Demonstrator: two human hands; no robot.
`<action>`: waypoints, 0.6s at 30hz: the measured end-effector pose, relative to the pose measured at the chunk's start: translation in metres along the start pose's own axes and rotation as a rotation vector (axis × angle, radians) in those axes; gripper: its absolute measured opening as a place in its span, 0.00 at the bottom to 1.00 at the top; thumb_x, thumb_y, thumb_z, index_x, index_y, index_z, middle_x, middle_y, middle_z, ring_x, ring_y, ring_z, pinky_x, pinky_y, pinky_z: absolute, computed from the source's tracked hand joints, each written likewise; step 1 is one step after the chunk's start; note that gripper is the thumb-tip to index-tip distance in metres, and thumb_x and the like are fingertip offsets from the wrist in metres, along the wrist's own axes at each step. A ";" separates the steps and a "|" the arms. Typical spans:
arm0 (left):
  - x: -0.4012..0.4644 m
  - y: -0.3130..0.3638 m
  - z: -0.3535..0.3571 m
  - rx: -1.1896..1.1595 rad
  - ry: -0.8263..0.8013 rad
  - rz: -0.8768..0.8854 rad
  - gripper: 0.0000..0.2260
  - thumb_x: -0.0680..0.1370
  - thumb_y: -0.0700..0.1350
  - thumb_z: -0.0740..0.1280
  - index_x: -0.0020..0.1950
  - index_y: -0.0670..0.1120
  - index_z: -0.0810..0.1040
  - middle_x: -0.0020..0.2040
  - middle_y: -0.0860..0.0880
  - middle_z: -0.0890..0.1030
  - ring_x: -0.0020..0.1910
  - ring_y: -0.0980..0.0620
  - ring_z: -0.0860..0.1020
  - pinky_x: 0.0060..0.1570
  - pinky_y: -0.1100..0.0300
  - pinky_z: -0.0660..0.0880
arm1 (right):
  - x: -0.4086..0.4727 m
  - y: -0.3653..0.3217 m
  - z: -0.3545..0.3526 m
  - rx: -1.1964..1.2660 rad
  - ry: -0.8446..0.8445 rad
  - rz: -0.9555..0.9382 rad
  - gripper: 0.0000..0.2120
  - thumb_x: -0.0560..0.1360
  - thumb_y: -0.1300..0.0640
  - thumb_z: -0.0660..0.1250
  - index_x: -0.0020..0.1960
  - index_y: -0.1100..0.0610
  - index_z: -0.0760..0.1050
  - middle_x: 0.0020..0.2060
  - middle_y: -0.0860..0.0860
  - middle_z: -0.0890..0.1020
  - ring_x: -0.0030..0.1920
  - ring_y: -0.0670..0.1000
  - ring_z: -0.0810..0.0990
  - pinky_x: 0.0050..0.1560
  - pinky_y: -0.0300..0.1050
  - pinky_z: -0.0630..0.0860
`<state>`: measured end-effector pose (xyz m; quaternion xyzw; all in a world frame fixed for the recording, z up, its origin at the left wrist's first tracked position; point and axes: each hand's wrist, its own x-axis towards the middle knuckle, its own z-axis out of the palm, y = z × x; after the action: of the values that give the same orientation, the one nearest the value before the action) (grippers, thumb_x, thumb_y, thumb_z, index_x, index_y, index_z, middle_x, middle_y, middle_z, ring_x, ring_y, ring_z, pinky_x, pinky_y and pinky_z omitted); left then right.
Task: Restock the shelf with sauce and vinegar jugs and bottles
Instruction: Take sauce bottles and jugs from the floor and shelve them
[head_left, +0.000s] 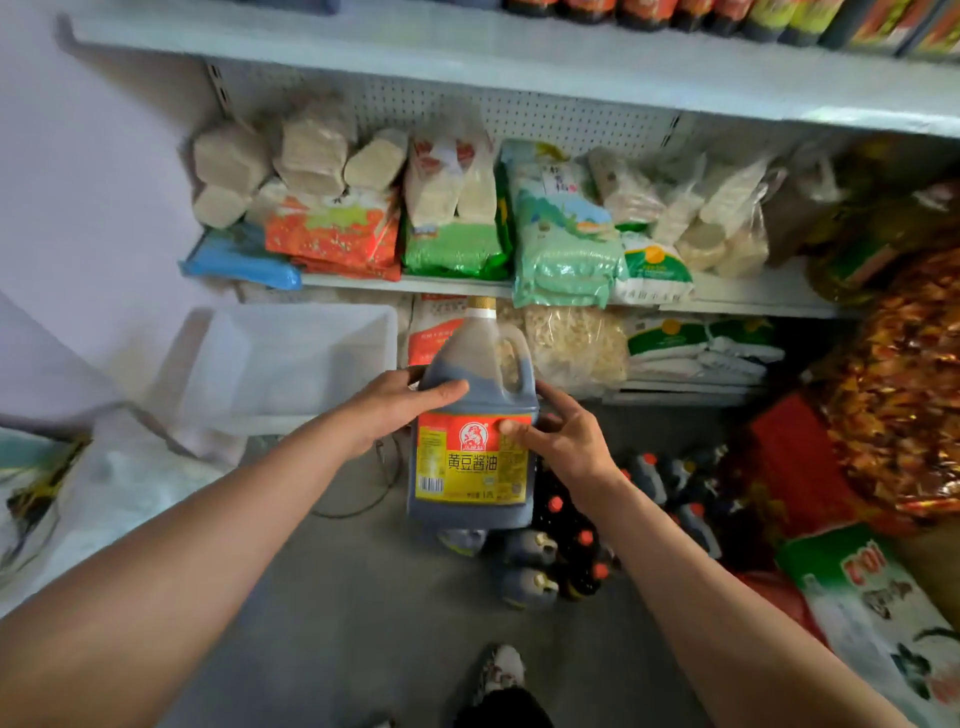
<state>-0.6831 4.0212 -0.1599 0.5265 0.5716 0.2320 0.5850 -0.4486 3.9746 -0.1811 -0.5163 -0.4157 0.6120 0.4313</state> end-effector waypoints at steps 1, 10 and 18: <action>0.001 0.018 -0.002 0.006 0.011 0.027 0.22 0.66 0.65 0.73 0.56 0.58 0.80 0.46 0.57 0.86 0.44 0.58 0.85 0.43 0.61 0.78 | 0.005 -0.016 -0.004 -0.005 -0.006 -0.023 0.31 0.67 0.61 0.80 0.67 0.52 0.76 0.49 0.57 0.87 0.49 0.56 0.87 0.45 0.45 0.83; 0.010 0.140 -0.013 -0.021 0.214 0.188 0.33 0.60 0.69 0.73 0.60 0.55 0.76 0.50 0.51 0.86 0.47 0.51 0.85 0.47 0.52 0.82 | 0.058 -0.148 -0.028 -0.095 -0.067 -0.176 0.34 0.67 0.60 0.80 0.70 0.54 0.74 0.46 0.58 0.87 0.48 0.54 0.87 0.48 0.47 0.84; 0.035 0.207 -0.061 0.044 0.196 0.296 0.26 0.71 0.52 0.77 0.67 0.52 0.73 0.56 0.50 0.85 0.49 0.54 0.85 0.39 0.61 0.80 | 0.124 -0.210 -0.010 -0.123 -0.121 -0.319 0.38 0.58 0.52 0.84 0.65 0.52 0.76 0.47 0.58 0.87 0.48 0.58 0.87 0.47 0.51 0.83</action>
<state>-0.6619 4.1426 0.0201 0.5923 0.5470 0.3536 0.4742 -0.4295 4.1530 -0.0159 -0.4316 -0.5543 0.5390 0.4647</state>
